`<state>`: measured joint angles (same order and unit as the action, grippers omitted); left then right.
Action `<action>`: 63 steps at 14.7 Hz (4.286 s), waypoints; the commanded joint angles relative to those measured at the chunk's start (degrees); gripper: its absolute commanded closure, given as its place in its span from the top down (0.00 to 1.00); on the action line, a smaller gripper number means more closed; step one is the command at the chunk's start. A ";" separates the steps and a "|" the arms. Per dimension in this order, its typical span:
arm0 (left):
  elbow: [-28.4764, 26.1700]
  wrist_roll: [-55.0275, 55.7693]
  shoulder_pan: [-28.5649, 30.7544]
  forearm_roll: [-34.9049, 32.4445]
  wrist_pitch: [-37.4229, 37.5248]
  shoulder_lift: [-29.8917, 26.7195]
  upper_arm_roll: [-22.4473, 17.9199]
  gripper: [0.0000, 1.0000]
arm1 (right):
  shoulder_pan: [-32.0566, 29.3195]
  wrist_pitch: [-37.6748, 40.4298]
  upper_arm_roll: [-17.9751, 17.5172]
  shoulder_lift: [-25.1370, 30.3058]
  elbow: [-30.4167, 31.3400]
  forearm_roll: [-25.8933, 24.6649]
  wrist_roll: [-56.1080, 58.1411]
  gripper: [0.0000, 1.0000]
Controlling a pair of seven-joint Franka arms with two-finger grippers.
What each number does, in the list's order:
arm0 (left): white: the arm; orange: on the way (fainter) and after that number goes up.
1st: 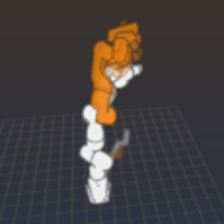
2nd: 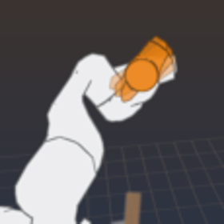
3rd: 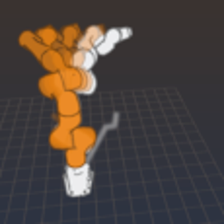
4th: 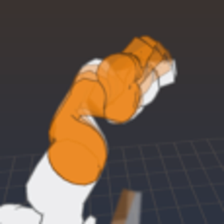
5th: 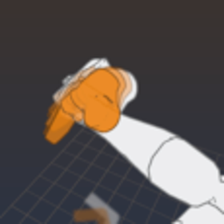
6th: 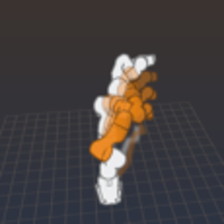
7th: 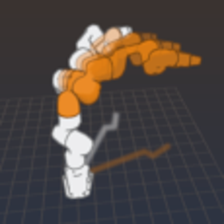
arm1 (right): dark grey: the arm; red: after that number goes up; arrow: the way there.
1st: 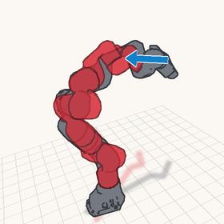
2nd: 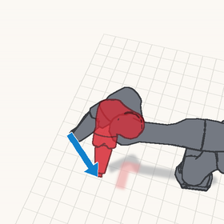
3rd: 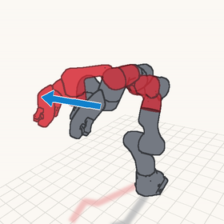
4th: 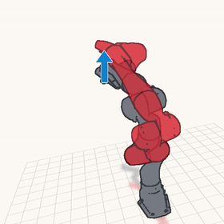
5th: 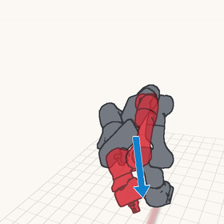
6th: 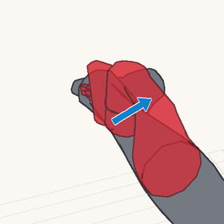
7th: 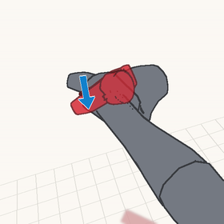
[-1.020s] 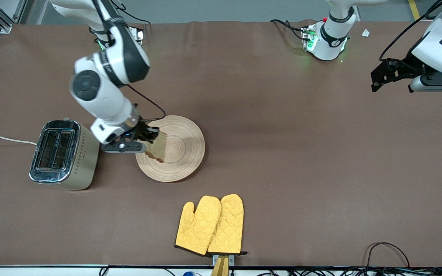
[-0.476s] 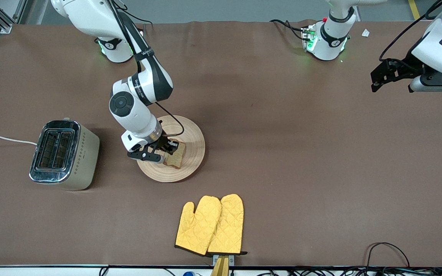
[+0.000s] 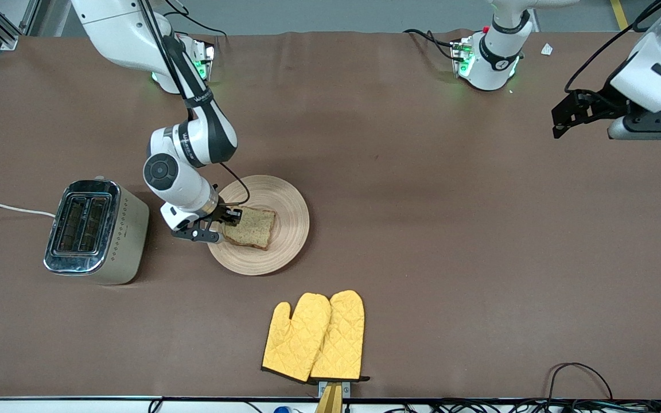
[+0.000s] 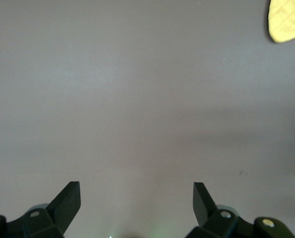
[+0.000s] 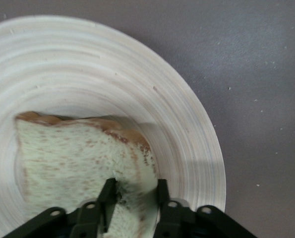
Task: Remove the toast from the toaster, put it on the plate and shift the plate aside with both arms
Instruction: 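Lower the toast onto the plate and open the right gripper, then withdraw the right gripper while the left gripper reaches the plate rim, then grip the plate rim with the left gripper and drag it sideways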
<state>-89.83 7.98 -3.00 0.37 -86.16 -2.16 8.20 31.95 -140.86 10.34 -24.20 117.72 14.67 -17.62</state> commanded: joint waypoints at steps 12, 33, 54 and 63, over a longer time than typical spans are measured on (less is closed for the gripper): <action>0.53 0.12 -8.51 42.13 -28.24 36.23 1.81 1.00 | -1.28 45.47 23.48 14.70 -27.78 -11.95 19.90 1.00; 14.33 -8.06 -31.28 59.66 -62.64 59.64 3.14 0.02 | -0.75 56.66 30.18 16.81 -35.80 -11.33 31.95 1.00; 2.46 -52.78 21.43 47.02 -10.43 44.07 2.87 0.01 | -37.49 52.26 -14.12 18.83 -35.45 -16.96 24.39 1.00; 7.04 -63.26 31.21 41.20 -9.90 55.16 2.79 0.25 | -37.40 52.26 -13.33 19.27 -34.40 -16.96 24.39 1.00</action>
<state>-84.95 -55.38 28.51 41.52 -97.84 52.24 10.37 -5.99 -88.24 -3.26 -6.32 81.73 -1.59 7.74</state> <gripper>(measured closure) 0.894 0.000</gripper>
